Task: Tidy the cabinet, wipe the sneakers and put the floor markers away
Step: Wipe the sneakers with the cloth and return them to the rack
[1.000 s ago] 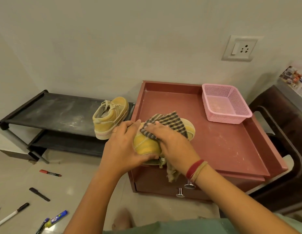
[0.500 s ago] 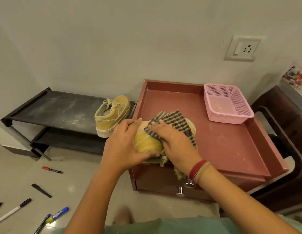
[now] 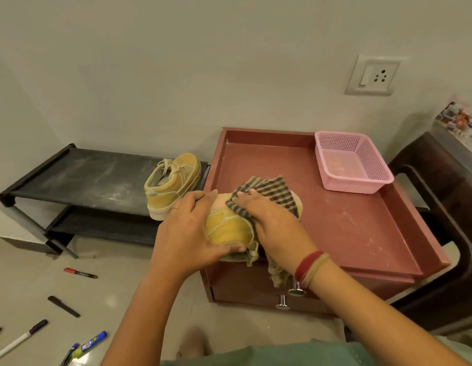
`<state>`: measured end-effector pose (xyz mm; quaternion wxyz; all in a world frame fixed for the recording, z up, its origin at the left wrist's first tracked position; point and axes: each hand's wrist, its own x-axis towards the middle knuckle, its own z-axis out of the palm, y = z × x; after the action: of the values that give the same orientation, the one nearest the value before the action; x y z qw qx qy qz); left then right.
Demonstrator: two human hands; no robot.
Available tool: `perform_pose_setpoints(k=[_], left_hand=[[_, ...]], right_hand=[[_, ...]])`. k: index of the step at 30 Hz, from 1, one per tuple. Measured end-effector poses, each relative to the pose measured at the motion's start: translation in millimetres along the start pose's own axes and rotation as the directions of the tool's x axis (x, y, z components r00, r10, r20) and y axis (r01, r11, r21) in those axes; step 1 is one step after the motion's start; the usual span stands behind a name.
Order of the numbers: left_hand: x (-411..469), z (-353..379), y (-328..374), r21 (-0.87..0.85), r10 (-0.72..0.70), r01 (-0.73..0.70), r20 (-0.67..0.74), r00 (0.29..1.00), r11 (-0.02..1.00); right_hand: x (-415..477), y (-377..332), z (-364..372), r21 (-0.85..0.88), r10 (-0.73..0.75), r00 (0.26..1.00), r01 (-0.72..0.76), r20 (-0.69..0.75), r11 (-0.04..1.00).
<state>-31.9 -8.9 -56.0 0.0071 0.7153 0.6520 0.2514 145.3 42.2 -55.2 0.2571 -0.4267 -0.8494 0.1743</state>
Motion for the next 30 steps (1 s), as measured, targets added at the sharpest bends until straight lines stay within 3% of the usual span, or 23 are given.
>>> perform_pose_setpoints(k=[2,5,8,11,15,19,23,27,30], left_hand=[[0,-1,-2,0.014,-0.014,0.014,0.021,1.0,1.0],[1,-4,-3,0.009,-0.041,0.04,0.068,0.997,0.999],[3,-2,2,0.019,-0.073,0.071,0.101,0.992,0.997],[5,8,14,0.12,-0.092,0.081,0.089,0.992,0.989],[7,14,16,0.128,-0.093,0.082,0.083,0.992,0.988],[5,13,12,0.107,-0.073,0.064,0.087,0.994,0.992],[2,15,13,0.112,-0.052,0.043,0.077,0.996,0.993],[4,15,14,0.1,-0.055,0.048,0.067,0.996,0.994],[2,15,14,0.107,-0.043,0.037,0.056,0.998,0.994]], right_hand=[[-1,10,-5,0.02,0.068,0.997,-0.068,-0.047,0.998],[4,40,-24,0.194,0.285,0.94,-0.249,-0.188,0.949],[1,48,-25,0.241,0.364,0.884,-0.299,-0.295,0.923],[-4,30,-4,0.153,0.288,0.935,-0.259,-0.209,0.954],[-8,26,0,-0.011,0.067,0.995,-0.068,-0.079,0.998],[0,42,-5,0.029,0.218,0.955,-0.216,-0.199,0.976],[-15,33,3,-0.078,0.034,0.996,-0.041,-0.088,0.996],[-6,42,-3,-0.007,0.207,0.957,-0.213,-0.205,0.977],[-12,25,3,-0.048,0.071,0.991,-0.077,-0.111,0.996]])
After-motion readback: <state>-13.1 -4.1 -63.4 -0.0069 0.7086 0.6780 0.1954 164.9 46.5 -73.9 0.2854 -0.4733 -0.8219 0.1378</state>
